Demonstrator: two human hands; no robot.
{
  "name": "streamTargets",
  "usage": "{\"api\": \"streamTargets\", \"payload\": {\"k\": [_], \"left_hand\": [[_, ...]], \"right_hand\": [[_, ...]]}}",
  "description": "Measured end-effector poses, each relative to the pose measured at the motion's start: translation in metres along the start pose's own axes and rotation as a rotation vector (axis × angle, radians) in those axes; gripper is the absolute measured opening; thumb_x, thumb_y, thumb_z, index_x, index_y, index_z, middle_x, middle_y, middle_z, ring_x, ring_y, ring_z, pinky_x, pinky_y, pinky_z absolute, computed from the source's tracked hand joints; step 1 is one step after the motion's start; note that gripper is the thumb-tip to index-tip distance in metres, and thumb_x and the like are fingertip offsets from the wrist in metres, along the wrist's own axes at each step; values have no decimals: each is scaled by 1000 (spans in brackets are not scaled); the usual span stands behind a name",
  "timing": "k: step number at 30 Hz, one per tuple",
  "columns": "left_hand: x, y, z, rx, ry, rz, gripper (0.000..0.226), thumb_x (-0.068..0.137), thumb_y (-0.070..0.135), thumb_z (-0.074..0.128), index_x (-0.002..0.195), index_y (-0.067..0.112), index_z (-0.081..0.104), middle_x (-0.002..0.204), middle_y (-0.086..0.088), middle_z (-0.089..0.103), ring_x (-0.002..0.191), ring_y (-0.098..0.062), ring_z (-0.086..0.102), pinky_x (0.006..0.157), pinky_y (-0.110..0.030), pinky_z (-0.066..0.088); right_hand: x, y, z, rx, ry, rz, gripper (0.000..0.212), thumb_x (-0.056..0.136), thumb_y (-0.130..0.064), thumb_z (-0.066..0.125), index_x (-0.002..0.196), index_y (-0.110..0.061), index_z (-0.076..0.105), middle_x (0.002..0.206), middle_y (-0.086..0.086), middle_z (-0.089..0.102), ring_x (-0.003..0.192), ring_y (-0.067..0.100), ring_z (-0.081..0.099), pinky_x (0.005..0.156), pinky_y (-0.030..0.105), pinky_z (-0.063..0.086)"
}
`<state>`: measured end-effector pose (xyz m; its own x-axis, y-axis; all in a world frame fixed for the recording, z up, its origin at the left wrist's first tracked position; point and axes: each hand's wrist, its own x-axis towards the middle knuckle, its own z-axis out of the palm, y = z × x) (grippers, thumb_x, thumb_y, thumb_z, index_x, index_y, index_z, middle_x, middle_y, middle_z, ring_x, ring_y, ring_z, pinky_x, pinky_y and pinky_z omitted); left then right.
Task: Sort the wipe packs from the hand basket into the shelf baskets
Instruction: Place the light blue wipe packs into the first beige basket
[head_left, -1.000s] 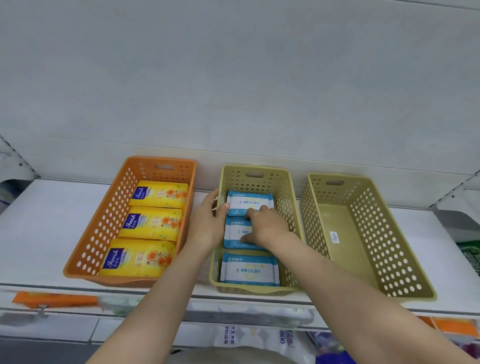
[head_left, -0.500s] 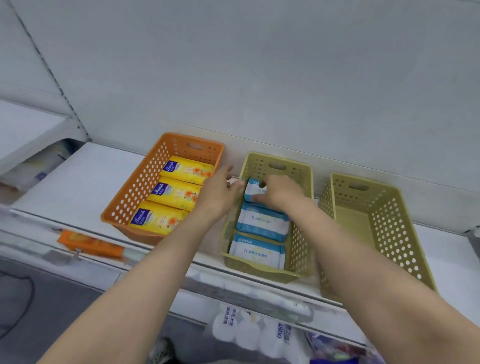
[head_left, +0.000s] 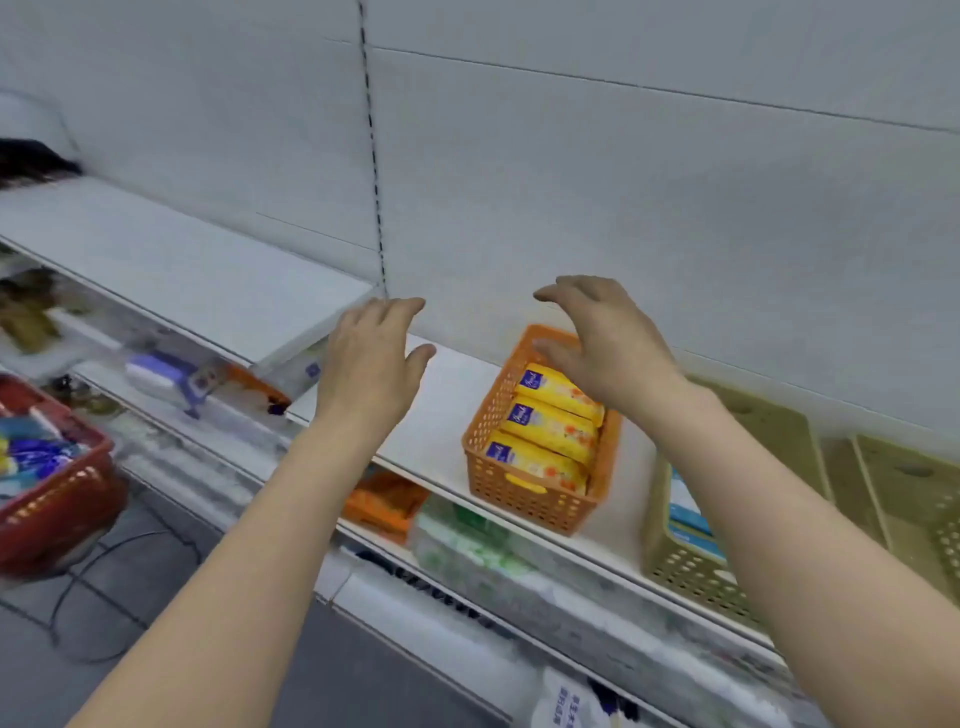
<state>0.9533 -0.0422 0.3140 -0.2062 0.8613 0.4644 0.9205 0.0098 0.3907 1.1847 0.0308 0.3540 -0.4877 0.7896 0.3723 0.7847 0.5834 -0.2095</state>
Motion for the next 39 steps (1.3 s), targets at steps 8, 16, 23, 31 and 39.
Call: {"api": "streamTargets", "payload": {"k": [8,16,23,31,39], "left_hand": [[-108,-203,-83,28,3,-151,48,91,23,65,137,18,51,135,-4,56,123,-27,50,100,-41,42],[-170,-363,-120,53,-13,-479,47,87,23,71,131,16,57,131,-4,59,120,-27,53,98,-41,44],[-156,-518,-130,89,18,-679,45,84,22,73,126,15,62,127,-5,62,117,-30,54,97,-42,44],[-88,-733,-128,93,-124,-881,46,86,23,71,129,13,60,129,-10,60,119,-33,52,102,-41,39],[-67,-868,-87,-56,-263,-1067,44,90,26,67,131,12,57,132,-10,56,122,-31,51,105,-42,40]], "right_hand": [[-1,-193,139,196,-23,-120,49,93,-39,61,139,-27,49,145,-2,46,133,17,40,102,30,38],[36,-342,259,270,-315,-263,49,93,-39,61,138,-26,48,144,-3,43,132,15,40,98,29,43],[140,-454,374,287,-461,-393,48,93,-40,60,137,-23,50,140,-2,47,130,17,44,100,38,44],[293,-590,546,326,-736,-354,45,89,-35,65,130,-17,58,131,5,56,122,23,51,98,31,41],[330,-667,710,296,-1216,-81,55,90,-41,67,136,-15,54,137,7,57,123,25,54,99,34,44]]}}
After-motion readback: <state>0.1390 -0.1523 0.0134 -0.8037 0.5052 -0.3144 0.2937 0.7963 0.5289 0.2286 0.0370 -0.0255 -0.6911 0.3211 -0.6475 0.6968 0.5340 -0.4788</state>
